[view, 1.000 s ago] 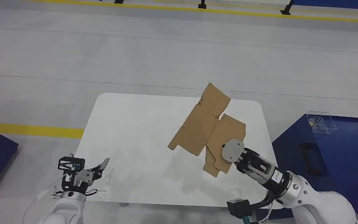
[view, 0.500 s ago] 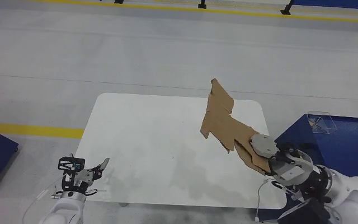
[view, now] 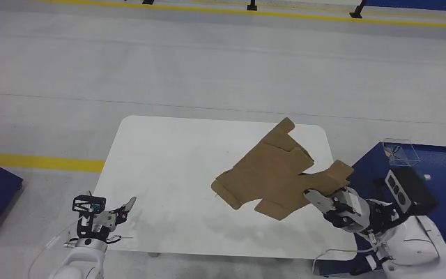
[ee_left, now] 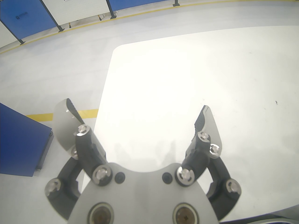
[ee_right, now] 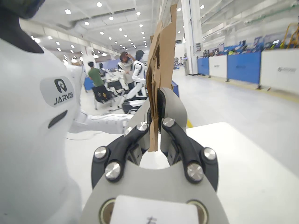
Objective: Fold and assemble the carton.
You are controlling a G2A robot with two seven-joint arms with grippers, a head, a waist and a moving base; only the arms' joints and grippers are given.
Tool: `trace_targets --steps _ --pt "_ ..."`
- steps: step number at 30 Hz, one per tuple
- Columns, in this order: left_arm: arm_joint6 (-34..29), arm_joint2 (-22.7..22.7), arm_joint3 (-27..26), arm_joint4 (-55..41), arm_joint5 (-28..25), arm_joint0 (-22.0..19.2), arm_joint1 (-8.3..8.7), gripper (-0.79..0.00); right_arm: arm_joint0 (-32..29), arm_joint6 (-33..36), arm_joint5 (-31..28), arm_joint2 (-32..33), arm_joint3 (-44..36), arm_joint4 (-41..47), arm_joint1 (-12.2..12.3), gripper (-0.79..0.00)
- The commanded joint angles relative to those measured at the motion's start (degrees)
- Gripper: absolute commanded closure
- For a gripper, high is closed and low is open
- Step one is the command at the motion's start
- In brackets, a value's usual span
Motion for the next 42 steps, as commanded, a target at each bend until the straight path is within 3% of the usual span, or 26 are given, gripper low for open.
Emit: trace_targets --steps 1,4,7,21,23,28,31,34,38,42 --pt "0.00 0.00 0.00 0.00 0.00 0.00 0.00 -0.785 2.15 8.95 2.56 -4.37 3.45 16.12 0.59 0.000" --pt "0.00 0.00 0.00 0.00 0.00 0.00 0.00 -0.785 5.29 18.93 6.44 -8.82 8.58 28.92 1.02 0.000" --pt "0.00 0.00 0.00 0.00 0.00 0.00 0.00 -0.785 6.51 23.66 9.73 -11.30 11.05 35.27 0.99 0.000" --pt "0.00 0.00 0.00 0.00 0.00 0.00 0.00 -0.785 6.72 21.42 10.67 -10.51 10.00 35.76 0.85 0.000" --pt "0.00 0.00 0.00 0.00 0.00 0.00 0.00 -0.785 6.14 20.57 12.64 -11.50 7.93 41.36 0.60 0.000" --pt "0.00 0.00 0.00 0.00 0.00 0.00 0.00 -0.785 5.32 23.62 26.76 -16.09 4.54 74.30 -0.64 0.000" --pt "0.00 0.00 0.00 0.00 0.00 0.00 0.00 -0.785 5.14 26.23 38.23 -19.19 4.45 86.35 -1.32 0.000" --pt "0.00 0.00 0.00 0.00 0.00 0.00 0.00 -0.785 4.81 24.60 51.80 -23.18 3.75 97.13 -1.96 0.000" --pt "0.00 0.00 0.00 0.00 0.00 0.00 0.00 -0.785 5.01 17.29 66.86 -27.51 2.99 110.68 -2.72 0.000" --pt "0.00 0.00 0.00 0.00 0.00 0.00 0.00 -0.785 5.26 2.96 76.60 -30.56 3.51 124.86 -3.20 0.000"
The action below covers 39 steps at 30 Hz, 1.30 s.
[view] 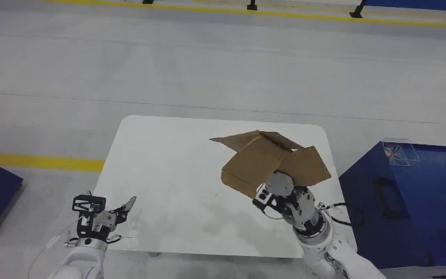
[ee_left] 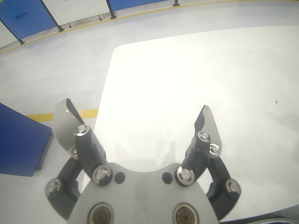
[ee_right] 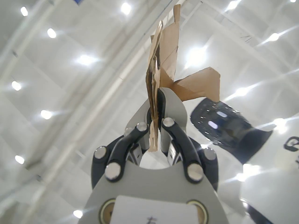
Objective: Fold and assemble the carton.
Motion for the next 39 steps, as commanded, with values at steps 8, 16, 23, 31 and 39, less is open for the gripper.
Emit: trace_targets --steps 8,16,23,31,39 --pt "0.00 0.00 0.00 0.00 0.00 0.00 0.00 -0.785 2.06 -23.47 7.45 -1.83 0.83 25.50 -0.80 0.000" --pt "0.00 0.00 0.00 0.00 0.00 0.00 0.00 -0.785 2.51 5.04 -7.28 6.61 -0.49 -21.20 -1.37 0.000" --pt "0.00 0.00 0.00 0.00 0.00 0.00 0.00 -0.785 2.78 24.83 -34.44 15.76 5.70 -55.86 -1.23 0.000" --pt "0.00 0.00 0.00 0.00 0.00 0.00 0.00 -0.785 1.51 32.25 -48.85 20.10 11.65 -82.34 -0.81 0.000" --pt "0.00 0.00 0.00 0.00 0.00 0.00 0.00 -0.785 1.84 30.74 -52.92 18.03 16.65 -96.25 -1.01 0.000"
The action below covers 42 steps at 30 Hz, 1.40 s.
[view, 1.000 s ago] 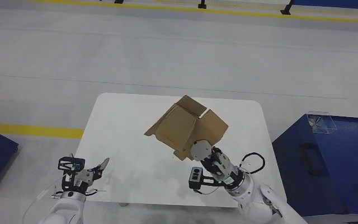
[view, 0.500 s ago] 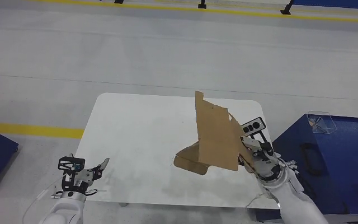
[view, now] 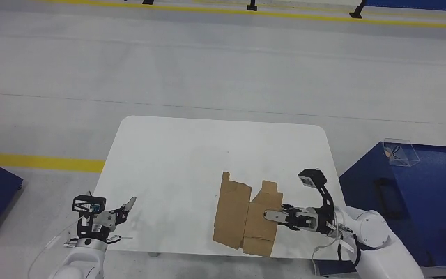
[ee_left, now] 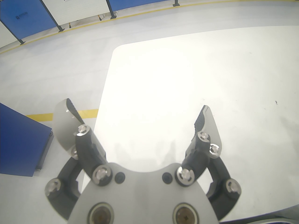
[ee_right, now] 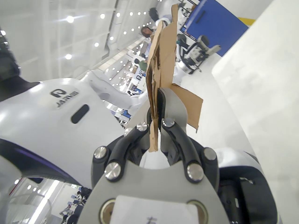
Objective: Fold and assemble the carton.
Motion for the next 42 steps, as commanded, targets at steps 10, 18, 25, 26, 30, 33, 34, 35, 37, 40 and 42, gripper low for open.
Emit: trace_targets --steps 10,18,25,26,30,33,34,35,37,40,42 --pt "-18.14 -2.89 -6.08 -16.42 -9.55 1.68 0.29 -0.785 -0.02 -1.23 0.93 -0.51 -0.50 -0.25 -0.09 0.000" --pt "-76.70 -14.30 -2.70 -88.72 -5.87 -8.55 2.75 -0.785 1.18 0.21 1.44 -4.64 0.91 3.42 -0.70 0.000" --pt "-88.00 -4.07 7.67 -104.14 -3.23 -18.04 3.64 -0.785 4.38 4.10 1.42 -11.00 3.46 7.24 -1.82 0.000" --pt "-88.00 -2.74 7.77 -104.11 -4.28 -18.26 3.79 -0.785 4.88 4.28 1.27 -11.99 3.64 7.19 -2.02 0.000" --pt "-88.00 0.75 7.52 -105.35 -6.00 -18.54 4.35 -0.785 7.12 4.58 1.20 -15.81 4.51 6.83 -2.88 0.000" --pt "-88.00 2.99 6.44 -105.46 -6.44 -18.97 4.70 -0.650 8.66 4.24 1.00 -18.00 5.03 6.65 -3.49 0.000" --pt "-88.00 3.61 5.97 -105.41 -6.74 -18.96 4.80 -0.511 9.06 3.98 0.95 -18.56 5.22 6.35 -3.66 0.000" --pt "-88.00 4.07 5.48 -105.64 -7.09 -18.87 4.89 -0.391 9.42 3.69 0.94 -19.00 5.36 6.16 -3.80 0.000" --pt "-88.00 4.33 4.84 -105.88 -7.68 -18.55 5.07 -0.314 9.98 3.37 1.02 -19.70 5.67 5.72 -4.03 0.000" --pt "-87.99 4.71 3.53 -105.94 -8.37 -17.98 5.26 -0.108 10.44 3.17 0.96 -20.34 5.93 5.52 -4.27 0.000" --pt "-87.68 4.93 2.79 -105.87 -8.80 -17.59 5.36 0.000 10.60 3.14 0.94 -20.65 6.13 5.55 -4.39 0.000"
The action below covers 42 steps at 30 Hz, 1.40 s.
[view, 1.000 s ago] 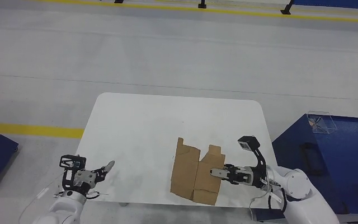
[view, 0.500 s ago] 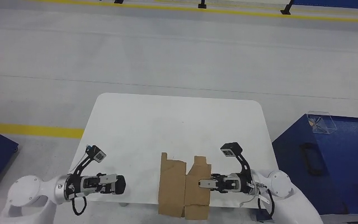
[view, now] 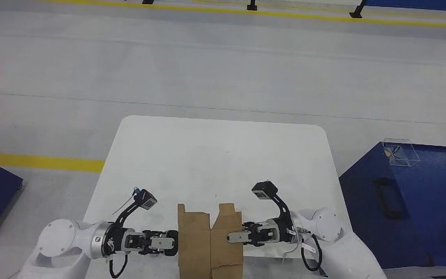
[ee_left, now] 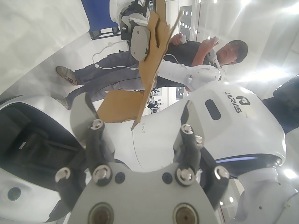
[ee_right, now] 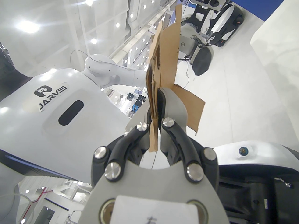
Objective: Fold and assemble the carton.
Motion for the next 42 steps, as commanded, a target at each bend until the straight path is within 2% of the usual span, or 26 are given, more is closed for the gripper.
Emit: trace_targets --steps 1,13,14,15,25,27,29,34,38,41,42 --pt "0.37 0.29 -0.75 0.01 -0.36 0.42 0.09 0.000 0.14 -0.01 -0.07 -0.32 0.19 0.03 -0.12 0.000" --pt "1.73 1.11 -3.76 -1.92 -1.11 1.80 0.62 0.000 0.98 -0.04 0.59 -1.79 0.94 -0.28 -0.72 0.000" --pt "1.73 1.18 -3.85 -1.96 -1.17 1.90 0.68 0.000 0.98 -0.04 0.59 -1.79 0.94 -0.28 -0.72 -0.185" --pt "1.99 1.12 -3.79 -2.02 -1.21 1.99 0.71 0.000 0.98 -0.04 0.59 -1.79 0.94 -0.28 -0.72 -0.785" --pt "1.99 1.12 -3.79 -2.02 -1.21 1.99 0.71 0.000 0.98 -0.04 0.59 -1.79 0.94 -0.28 -0.72 -0.785" --pt "2.73 1.03 -3.84 -2.26 -1.45 1.95 0.67 0.000 1.13 -2.39 -0.54 0.23 0.51 -4.31 -0.42 -0.785" --pt "8.19 1.11 -3.12 -6.75 -3.36 2.19 0.25 0.000 -0.06 -6.71 -4.55 3.64 -0.47 -10.86 0.09 -0.785" --pt "19.42 5.45 -0.47 -9.97 -17.67 1.47 -1.31 0.000 -6.09 -18.65 -14.49 12.17 -3.94 -14.60 0.86 -0.785" --pt "30.13 12.47 3.59 -14.06 -29.84 -0.84 -3.44 0.000 -9.43 -24.36 -16.99 15.22 -5.64 -17.36 0.98 -0.785" --pt "32.15 18.31 6.71 -15.10 -36.86 -3.16 -4.91 0.000 -10.53 -27.64 -18.28 15.84 -6.57 -21.41 0.80 -0.785" --pt "32.15 19.81 7.10 -16.48 -37.43 -3.44 -5.23 0.000 -10.75 -28.51 -18.58 15.77 -6.78 -22.45 0.72 -0.785"
